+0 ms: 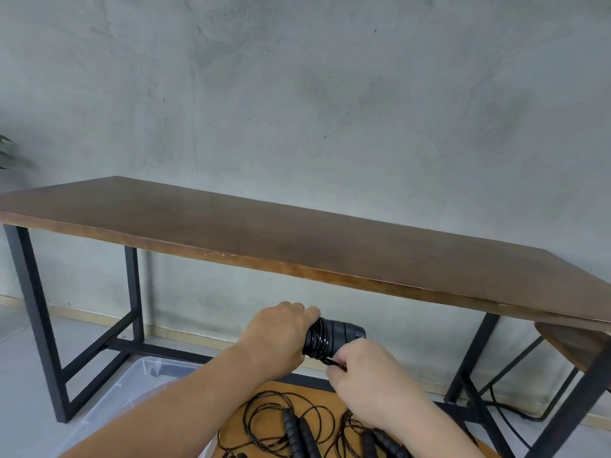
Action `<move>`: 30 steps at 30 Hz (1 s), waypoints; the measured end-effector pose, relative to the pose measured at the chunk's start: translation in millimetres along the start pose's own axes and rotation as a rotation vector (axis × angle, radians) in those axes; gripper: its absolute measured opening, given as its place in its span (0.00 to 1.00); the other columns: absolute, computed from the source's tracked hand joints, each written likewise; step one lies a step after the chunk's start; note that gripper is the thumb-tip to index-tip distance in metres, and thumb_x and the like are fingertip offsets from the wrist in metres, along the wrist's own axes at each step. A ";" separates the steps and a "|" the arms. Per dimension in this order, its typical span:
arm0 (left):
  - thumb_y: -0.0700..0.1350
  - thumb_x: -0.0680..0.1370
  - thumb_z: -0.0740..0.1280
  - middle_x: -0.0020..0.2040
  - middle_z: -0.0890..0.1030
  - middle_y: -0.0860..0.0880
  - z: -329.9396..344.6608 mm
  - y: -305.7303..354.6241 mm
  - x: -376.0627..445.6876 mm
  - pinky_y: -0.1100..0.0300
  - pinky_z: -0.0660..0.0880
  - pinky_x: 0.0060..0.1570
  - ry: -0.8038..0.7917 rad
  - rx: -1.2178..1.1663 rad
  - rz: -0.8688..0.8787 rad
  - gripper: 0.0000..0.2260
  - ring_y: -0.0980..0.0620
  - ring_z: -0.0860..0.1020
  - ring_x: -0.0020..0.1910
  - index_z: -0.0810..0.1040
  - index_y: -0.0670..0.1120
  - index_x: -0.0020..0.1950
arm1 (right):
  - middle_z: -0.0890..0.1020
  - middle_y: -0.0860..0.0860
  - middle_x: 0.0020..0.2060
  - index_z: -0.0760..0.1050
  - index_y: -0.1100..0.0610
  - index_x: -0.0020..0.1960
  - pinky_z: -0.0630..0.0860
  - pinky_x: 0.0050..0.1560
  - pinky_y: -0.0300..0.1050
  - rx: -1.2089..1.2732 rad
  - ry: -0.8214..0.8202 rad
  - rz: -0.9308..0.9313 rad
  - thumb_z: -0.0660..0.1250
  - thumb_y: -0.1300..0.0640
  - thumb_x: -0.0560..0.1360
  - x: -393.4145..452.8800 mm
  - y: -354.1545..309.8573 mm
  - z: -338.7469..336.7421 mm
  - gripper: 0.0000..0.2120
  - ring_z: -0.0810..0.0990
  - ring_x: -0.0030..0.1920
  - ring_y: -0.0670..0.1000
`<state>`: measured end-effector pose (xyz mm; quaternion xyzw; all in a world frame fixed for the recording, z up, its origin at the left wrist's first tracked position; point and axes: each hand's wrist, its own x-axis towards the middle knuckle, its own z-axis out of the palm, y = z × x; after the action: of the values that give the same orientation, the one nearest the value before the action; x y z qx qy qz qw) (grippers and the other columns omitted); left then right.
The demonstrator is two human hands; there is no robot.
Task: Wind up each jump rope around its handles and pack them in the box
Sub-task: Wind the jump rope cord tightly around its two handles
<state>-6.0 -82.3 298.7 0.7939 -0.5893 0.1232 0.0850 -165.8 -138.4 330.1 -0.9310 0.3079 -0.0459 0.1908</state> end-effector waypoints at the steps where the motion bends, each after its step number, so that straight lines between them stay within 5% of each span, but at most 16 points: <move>1: 0.43 0.77 0.66 0.55 0.76 0.49 -0.5 0.7 -0.3 0.57 0.72 0.46 -0.005 0.009 0.022 0.17 0.49 0.74 0.53 0.67 0.50 0.64 | 0.73 0.46 0.31 0.71 0.50 0.35 0.64 0.29 0.35 -0.023 -0.016 -0.008 0.60 0.54 0.79 0.6 -0.5 -5.0 0.13 0.71 0.31 0.45; 8: 0.44 0.76 0.67 0.54 0.77 0.49 -9.4 -1.4 0.0 0.55 0.75 0.48 -0.094 -0.038 0.134 0.20 0.49 0.75 0.51 0.68 0.52 0.67 | 0.84 0.47 0.40 0.85 0.51 0.43 0.81 0.42 0.40 -0.006 -0.058 -0.057 0.74 0.49 0.72 15.9 3.1 -49.6 0.06 0.82 0.42 0.46; 17: 0.47 0.74 0.69 0.46 0.78 0.53 -18.5 0.5 -5.7 0.53 0.77 0.44 -0.170 -0.212 0.222 0.14 0.52 0.75 0.44 0.71 0.56 0.56 | 0.86 0.43 0.40 0.86 0.51 0.44 0.78 0.49 0.42 0.198 -0.244 -0.255 0.79 0.50 0.68 41.8 22.8 -78.5 0.08 0.82 0.43 0.41; 23: 0.45 0.74 0.69 0.44 0.76 0.54 -33.4 5.8 -8.8 0.55 0.76 0.44 -0.233 -0.298 0.247 0.13 0.52 0.75 0.43 0.68 0.58 0.52 | 0.82 0.47 0.34 0.84 0.51 0.39 0.69 0.35 0.40 0.512 -0.362 -0.228 0.79 0.49 0.63 52.6 40.4 -63.6 0.08 0.75 0.34 0.45; 30: 0.40 0.72 0.69 0.40 0.75 0.54 -40.3 10.1 -12.2 0.62 0.71 0.37 -0.299 -0.502 0.220 0.17 0.56 0.73 0.37 0.74 0.53 0.59 | 0.83 0.53 0.37 0.82 0.54 0.39 0.79 0.39 0.42 0.861 -0.479 -0.214 0.84 0.45 0.56 67.5 65.8 -36.7 0.19 0.82 0.38 0.51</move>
<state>-22.8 -62.8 333.5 0.6889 -0.6897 -0.1357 0.1768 -155.5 -238.7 336.7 -0.7787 0.1113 0.0271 0.6168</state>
